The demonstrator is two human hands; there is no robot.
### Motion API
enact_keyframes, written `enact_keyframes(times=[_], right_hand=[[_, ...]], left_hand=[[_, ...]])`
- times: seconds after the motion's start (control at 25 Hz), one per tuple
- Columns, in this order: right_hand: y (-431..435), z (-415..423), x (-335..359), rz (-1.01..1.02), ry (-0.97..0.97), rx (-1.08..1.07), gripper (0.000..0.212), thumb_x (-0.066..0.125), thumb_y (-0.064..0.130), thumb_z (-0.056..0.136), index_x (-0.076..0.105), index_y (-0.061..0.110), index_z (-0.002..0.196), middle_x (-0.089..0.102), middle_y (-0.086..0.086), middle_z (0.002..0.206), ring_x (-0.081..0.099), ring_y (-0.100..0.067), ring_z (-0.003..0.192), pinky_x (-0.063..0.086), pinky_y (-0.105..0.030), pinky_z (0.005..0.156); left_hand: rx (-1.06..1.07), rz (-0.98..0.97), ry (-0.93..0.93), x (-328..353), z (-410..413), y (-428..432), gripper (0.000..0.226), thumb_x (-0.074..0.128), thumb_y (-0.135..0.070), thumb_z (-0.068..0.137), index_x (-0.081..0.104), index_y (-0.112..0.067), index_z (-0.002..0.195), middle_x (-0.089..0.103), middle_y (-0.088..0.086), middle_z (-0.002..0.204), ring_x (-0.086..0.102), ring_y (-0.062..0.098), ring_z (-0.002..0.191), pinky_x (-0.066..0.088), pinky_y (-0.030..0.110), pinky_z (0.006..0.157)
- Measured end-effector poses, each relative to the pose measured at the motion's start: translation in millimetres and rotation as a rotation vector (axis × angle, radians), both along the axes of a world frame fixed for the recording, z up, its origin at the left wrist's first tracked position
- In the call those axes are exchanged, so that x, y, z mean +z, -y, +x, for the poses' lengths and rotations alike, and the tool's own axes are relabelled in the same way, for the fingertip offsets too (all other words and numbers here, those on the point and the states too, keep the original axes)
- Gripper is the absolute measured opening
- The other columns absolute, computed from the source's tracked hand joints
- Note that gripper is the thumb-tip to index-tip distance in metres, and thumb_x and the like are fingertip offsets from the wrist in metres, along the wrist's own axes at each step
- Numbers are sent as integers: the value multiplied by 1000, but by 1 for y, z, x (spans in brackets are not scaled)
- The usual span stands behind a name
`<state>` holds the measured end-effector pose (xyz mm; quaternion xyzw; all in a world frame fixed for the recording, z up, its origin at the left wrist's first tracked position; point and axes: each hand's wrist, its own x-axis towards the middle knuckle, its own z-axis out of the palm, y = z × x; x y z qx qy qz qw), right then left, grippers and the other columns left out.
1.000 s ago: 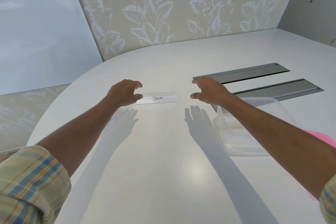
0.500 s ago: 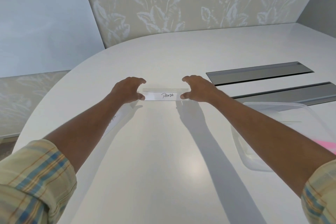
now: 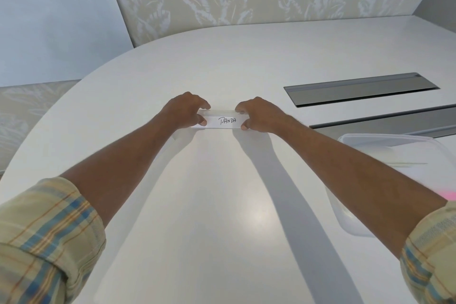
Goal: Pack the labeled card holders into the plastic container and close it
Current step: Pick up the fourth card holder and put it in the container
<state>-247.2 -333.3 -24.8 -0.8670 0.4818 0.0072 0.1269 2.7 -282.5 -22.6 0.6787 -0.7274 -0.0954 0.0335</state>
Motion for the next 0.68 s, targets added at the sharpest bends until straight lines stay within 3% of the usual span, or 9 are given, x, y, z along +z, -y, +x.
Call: enact_keyframes(times=[0.2, 0.36, 0.48, 0.68], right_hand=[[-5, -1, -3, -64, 5, -2, 53, 79, 20, 84, 64, 22, 135, 68, -1, 129, 63, -25, 116, 39, -30, 77], [-15, -4, 1, -110, -6, -5, 56, 79, 21, 83, 64, 24, 137, 68, -4, 129, 63, -29, 117, 46, -34, 80], [-24, -11, 11, -100, -7, -13, 58, 80, 20, 83, 63, 25, 139, 67, -4, 133, 62, -29, 121, 49, -36, 87], [-43, -31, 38, -76, 4, 3, 56, 79, 19, 85, 63, 25, 138, 66, -5, 131, 62, -27, 118, 44, -32, 82]], left_hand=[[-14, -39, 11, 0, -5, -6, 46, 76, -17, 90, 73, -27, 134, 72, -3, 134, 59, 26, 131, 52, 39, 98], [-11, -43, 34, 6, -13, -15, 40, 75, -13, 85, 78, -29, 122, 78, 0, 116, 67, 29, 116, 55, 38, 89], [-33, -33, 42, 14, -20, -24, 39, 75, -13, 86, 78, -28, 122, 78, -1, 117, 65, 27, 117, 54, 38, 90], [-56, -55, 78, 37, -35, -48, 39, 77, -23, 87, 77, -29, 126, 77, -1, 120, 65, 27, 119, 54, 37, 92]])
